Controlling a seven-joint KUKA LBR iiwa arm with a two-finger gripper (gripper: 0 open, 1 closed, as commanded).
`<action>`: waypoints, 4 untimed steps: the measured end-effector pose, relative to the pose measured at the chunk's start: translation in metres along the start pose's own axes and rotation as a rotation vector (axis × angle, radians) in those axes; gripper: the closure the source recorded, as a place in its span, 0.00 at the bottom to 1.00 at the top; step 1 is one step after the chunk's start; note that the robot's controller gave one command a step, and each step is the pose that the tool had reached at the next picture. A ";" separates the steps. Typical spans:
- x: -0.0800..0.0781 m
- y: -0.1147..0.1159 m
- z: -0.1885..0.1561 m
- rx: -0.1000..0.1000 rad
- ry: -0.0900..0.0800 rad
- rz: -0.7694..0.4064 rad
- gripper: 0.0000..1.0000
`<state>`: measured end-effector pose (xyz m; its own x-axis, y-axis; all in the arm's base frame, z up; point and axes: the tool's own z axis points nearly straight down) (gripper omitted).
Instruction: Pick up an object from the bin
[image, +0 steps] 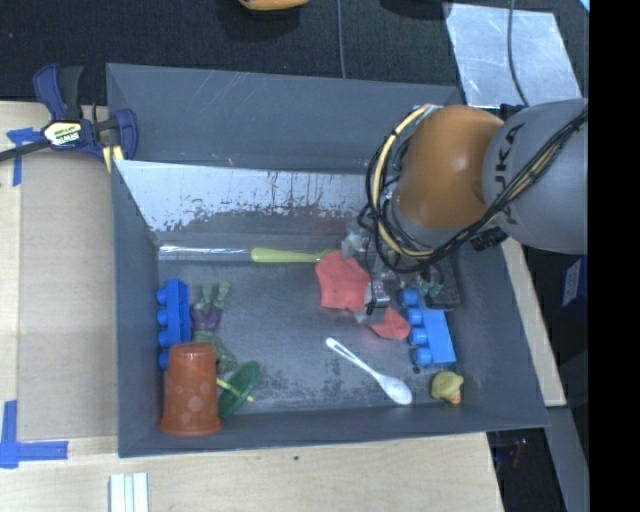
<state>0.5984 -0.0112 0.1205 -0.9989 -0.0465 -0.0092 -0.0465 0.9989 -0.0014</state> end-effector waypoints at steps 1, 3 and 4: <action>0.017 -0.010 0.046 0.003 -0.010 0.148 1.00; 0.005 -0.015 -0.019 0.003 -0.008 0.124 1.00; 0.016 -0.004 -0.090 0.003 -0.006 0.076 1.00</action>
Offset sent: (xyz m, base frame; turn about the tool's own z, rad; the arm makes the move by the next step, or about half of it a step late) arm 0.0000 0.0000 0.0000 0.0000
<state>0.5818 -0.0162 0.2106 -0.9995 0.0293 -0.0150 0.0294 0.9996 -0.0035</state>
